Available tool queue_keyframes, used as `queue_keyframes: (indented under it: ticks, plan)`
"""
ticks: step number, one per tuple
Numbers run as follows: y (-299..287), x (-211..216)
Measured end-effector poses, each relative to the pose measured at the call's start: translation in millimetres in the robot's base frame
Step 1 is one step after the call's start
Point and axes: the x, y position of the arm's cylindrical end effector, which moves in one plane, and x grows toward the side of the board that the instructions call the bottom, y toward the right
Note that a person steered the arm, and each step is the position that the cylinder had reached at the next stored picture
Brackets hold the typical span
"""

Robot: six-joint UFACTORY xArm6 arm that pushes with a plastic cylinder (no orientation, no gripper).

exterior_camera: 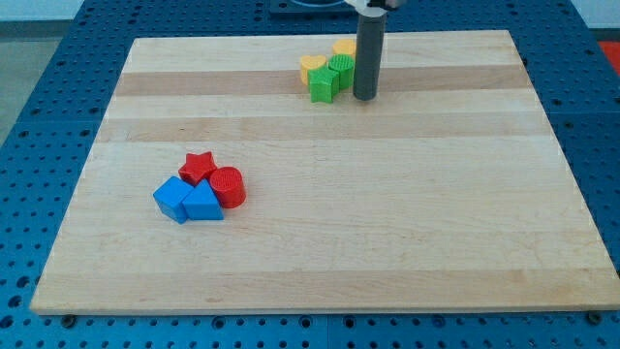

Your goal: Point at the yellow hexagon

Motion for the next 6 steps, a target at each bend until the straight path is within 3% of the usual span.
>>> queue_keyframes:
  ticks: [4,5,6]
  plan:
    - [-30.3,15.6]
    - [41.4,24.0]
    - [96.8,-10.0]
